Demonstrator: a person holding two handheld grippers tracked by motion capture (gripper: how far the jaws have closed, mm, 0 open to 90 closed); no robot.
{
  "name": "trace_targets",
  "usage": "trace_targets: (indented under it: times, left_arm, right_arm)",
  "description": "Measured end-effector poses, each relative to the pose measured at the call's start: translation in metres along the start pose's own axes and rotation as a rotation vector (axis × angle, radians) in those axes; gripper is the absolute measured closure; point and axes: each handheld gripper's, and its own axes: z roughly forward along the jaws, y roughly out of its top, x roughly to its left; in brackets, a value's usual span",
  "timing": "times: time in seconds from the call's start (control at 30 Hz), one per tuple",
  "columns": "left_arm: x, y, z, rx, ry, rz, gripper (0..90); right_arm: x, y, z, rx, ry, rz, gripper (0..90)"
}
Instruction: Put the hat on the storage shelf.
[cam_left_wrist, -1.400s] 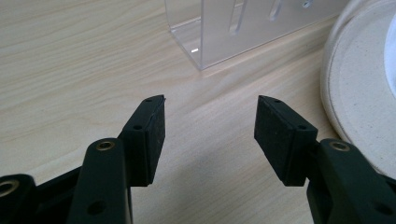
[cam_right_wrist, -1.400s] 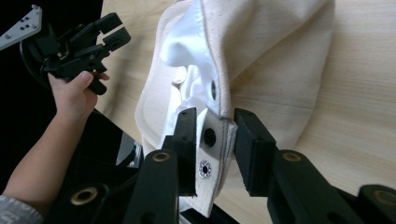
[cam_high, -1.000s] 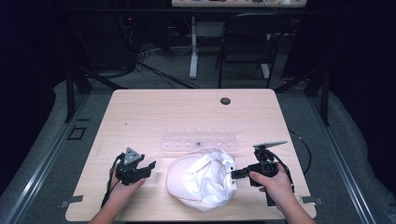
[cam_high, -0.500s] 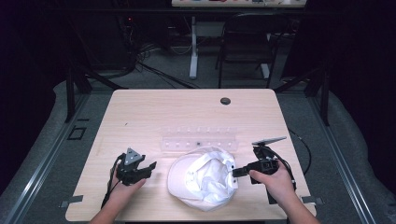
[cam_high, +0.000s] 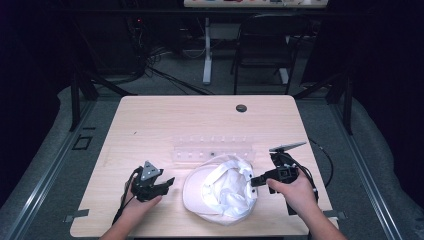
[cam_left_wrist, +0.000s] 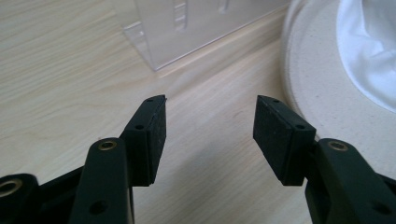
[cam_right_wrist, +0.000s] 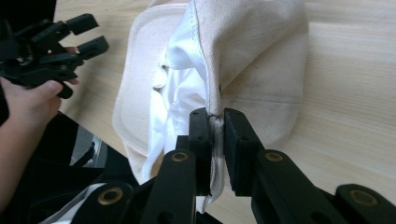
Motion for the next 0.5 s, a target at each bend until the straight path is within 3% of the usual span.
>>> trace_targets:
  times: [0.13,0.43,0.47,0.5]
  left_arm:
    - [-0.01,0.001,0.004,0.011,-0.041,0.003,45.2]
    - [-0.027,0.004,0.013,0.031,-0.068,0.054,48.8]
    - [-0.03,0.004,0.014,0.035,-0.065,0.068,49.3]
    - [-0.031,0.004,0.015,0.039,-0.07,0.078,50.0]
  right_arm:
    - [0.002,0.0,0.001,0.013,0.023,-0.005,81.1]
    - [0.001,-0.002,0.009,0.022,0.036,-0.002,77.2]
    - [0.002,-0.002,0.01,0.013,0.033,0.023,76.2]
    - [0.0,-0.002,0.01,0.019,0.043,0.003,75.4]
